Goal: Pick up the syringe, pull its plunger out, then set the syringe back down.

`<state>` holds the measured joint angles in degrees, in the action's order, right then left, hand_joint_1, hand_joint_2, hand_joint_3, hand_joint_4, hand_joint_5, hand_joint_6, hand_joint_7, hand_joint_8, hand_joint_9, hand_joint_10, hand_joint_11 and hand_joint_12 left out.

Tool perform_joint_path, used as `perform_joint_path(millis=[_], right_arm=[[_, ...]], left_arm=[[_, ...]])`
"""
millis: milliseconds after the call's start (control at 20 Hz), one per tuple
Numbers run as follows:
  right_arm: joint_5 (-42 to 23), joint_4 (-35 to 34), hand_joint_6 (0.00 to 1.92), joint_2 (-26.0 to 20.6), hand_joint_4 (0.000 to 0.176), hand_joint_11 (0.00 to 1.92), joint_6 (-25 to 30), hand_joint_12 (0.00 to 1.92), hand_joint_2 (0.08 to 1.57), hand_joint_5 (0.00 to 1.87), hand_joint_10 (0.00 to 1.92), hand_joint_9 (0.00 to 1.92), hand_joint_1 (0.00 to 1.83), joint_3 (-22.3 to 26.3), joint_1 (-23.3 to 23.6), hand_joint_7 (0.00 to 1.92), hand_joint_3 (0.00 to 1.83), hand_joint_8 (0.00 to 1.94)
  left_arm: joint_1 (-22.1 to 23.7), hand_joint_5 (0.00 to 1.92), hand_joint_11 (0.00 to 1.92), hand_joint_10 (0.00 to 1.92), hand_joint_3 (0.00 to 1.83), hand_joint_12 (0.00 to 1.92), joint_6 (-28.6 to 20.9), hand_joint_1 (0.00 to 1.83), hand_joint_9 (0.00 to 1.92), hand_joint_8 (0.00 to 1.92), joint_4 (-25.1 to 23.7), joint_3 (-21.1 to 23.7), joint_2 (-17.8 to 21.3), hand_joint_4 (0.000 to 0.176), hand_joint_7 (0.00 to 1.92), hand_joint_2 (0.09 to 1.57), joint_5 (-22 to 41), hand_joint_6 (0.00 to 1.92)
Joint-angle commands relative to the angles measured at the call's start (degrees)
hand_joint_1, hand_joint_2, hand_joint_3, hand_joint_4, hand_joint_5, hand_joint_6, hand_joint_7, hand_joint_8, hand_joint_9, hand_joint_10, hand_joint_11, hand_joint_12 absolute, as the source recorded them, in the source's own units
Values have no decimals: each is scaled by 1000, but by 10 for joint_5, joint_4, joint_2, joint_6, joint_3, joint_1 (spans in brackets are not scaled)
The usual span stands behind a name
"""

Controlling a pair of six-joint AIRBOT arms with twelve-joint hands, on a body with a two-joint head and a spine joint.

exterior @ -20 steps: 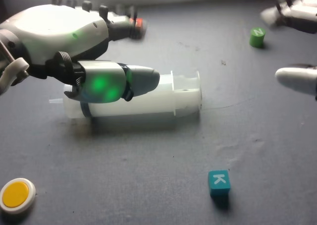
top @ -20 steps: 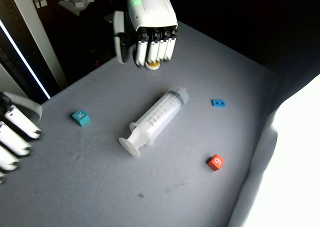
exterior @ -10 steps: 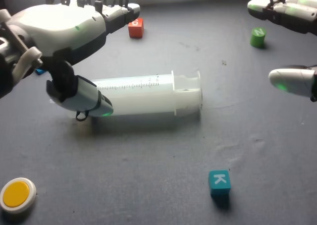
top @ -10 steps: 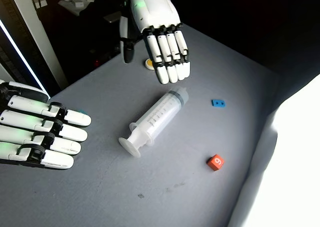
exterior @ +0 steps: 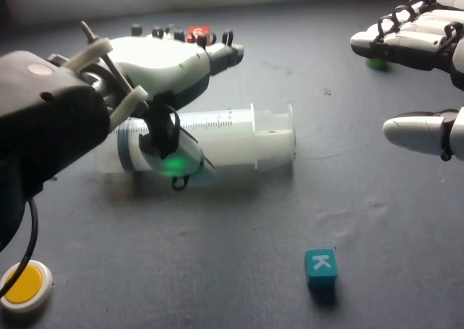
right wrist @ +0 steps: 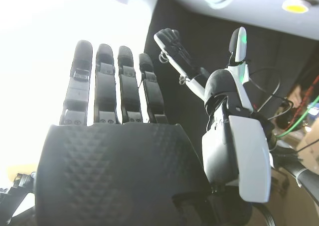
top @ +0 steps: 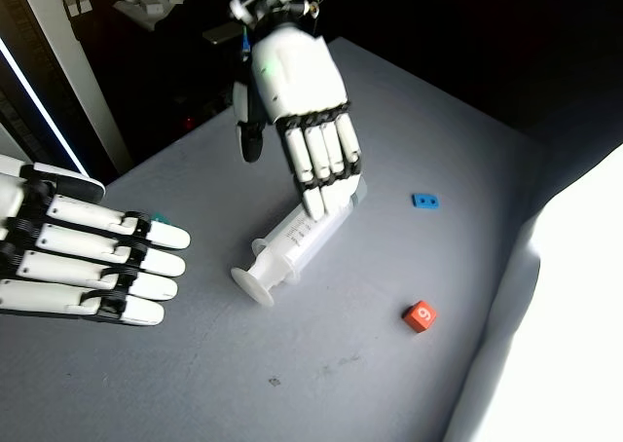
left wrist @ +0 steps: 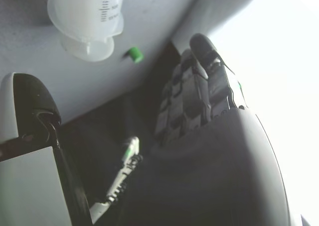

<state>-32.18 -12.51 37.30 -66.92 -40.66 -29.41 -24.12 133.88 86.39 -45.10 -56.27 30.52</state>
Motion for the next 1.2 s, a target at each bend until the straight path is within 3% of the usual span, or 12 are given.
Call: perform_joint_path(millis=[0, 250, 400, 450, 500, 850, 1150], right_arm=[[-66, 2, 4, -2, 0, 0, 2, 431, 1285, 173, 5, 176, 184, 0, 5, 198, 3, 6], [-72, 2, 11, -1, 0, 0, -12, 587, 1236, 246, 10, 241, 195, 0, -6, 256, 0, 8], [-75, 2, 4, -1, 0, 0, -10, 568, 1240, 247, 3, 234, 180, 0, -6, 251, 0, 2], [-75, 2, 10, -2, 0, 0, -6, 533, 1259, 238, 7, 216, 126, 0, -5, 235, 0, 7], [-76, 2, 8, -2, 0, 0, -5, 547, 1262, 240, 8, 221, 130, 0, -5, 236, 1, 6], [-78, 2, 11, -2, 0, 0, -5, 570, 1244, 260, 8, 247, 289, 0, -5, 261, 0, 6], [-79, 3, 4, -2, 0, 0, -5, 620, 1252, 286, 6, 273, 262, 0, -5, 296, 0, 3]], left_arm=[[0, 84, 0, 14, 0, 751, 5, 1085, 221, 3, -24, -5, -3, 0, 155, 879, 27, 4], [-28, 100, 0, 5, 5, 629, 32, 1065, 181, 3, -5, -36, -29, 0, 154, 897, 41, 2], [-40, 97, 0, 1, 8, 549, 33, 1074, 165, 1, -5, -61, -47, 0, 144, 916, 41, 2], [-44, 108, 0, 1, 0, 626, 33, 1069, 169, 2, -5, -74, -56, 0, 155, 897, 41, 3], [-47, 85, 0, 0, 0, 577, 33, 1093, 142, 1, -6, -82, -63, 0, 129, 900, 41, 0], [-65, 88, 0, 1, 0, 563, 30, 1065, 133, 0, -14, -145, -104, 0, 115, 887, 41, 0], [-93, 91, 0, 9, 5, 586, -5, 1097, 170, 3, -34, -160, -114, 0, 136, 901, 45, 3]])
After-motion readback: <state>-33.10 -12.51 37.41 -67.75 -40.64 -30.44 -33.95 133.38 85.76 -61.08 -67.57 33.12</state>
